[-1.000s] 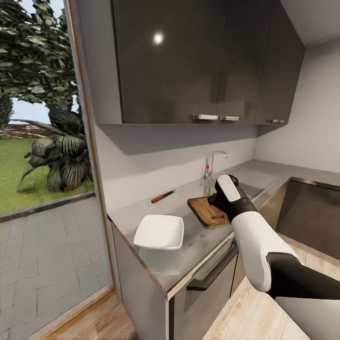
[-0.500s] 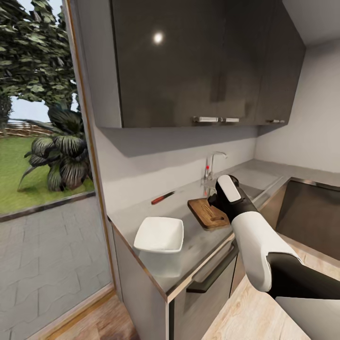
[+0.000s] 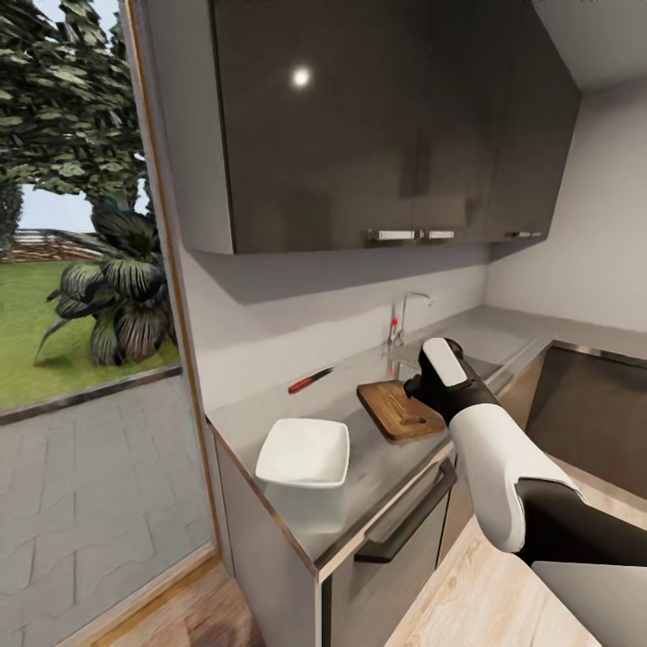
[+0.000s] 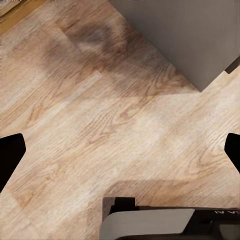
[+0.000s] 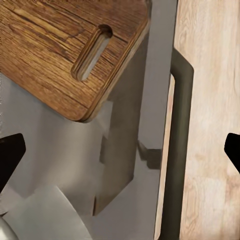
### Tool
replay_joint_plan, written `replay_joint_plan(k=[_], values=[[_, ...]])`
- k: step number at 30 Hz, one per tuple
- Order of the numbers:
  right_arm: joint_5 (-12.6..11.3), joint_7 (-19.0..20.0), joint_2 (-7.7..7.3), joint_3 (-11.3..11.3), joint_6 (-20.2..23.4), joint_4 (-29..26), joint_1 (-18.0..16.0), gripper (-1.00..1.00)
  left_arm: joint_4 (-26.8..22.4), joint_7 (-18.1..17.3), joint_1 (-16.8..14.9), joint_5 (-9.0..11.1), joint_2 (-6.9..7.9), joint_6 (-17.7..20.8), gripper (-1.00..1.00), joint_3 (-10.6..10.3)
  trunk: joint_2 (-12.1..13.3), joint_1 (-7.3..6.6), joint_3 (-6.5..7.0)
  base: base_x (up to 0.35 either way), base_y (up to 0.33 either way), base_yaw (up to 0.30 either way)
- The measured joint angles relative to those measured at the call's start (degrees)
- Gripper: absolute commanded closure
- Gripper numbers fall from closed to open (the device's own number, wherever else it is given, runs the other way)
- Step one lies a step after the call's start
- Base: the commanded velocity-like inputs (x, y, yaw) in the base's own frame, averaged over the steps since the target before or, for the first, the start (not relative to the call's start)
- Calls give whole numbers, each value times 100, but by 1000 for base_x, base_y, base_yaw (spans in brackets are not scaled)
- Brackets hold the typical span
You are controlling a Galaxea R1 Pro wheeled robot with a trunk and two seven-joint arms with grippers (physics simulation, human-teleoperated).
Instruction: In the kitchen, take the Vidalia onion out of the sink, dice it on the chopping board with the paring knife, put the diced onion into the bowl on the countertop, then place both the paring knife and the chopping board into the sink.
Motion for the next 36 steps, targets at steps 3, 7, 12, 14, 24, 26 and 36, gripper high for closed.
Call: replay_joint_plan(k=[3, 7, 12, 14, 24, 26, 36], values=[[-3, 0, -3, -1, 0, -3, 0, -100, 0, 0, 1, 0, 0, 0, -100, 0, 120, -66, 53, 0, 0, 0], [-5, 3, -5, -2, 0, -14, 0, -100, 0, 0, -1, 0, 0, 0, -100, 0, 281, -154, 113, 0, 0, 0], [-5, 6, -5, 0, 0, -32, 0, -100, 0, 0, -2, 0, 0, 0, -100, 0, 482, -264, 174, 0, 0, 0], [-5, 8, -5, 0, 0, -33, 0, -100, 0, 0, 0, 0, 0, 0, -100, 0, 562, -308, 196, 0, 0, 0], [-6, 8, -5, 5, 0, -32, 0, -100, 0, 0, 0, -5, 0, 0, -100, 0, 964, -527, 300, 0, 0, 0], [-6, 12, -5, 6, 0, -25, 0, -100, 0, 0, 1, -3, 0, 0, -100, 0, 1044, -571, 319, 0, 0, 0], [-6, 11, -5, 7, 0, -22, 0, -100, 0, 0, 0, -6, 0, 0, -100, 0, 1446, -791, 408, 0, 0, 0]])
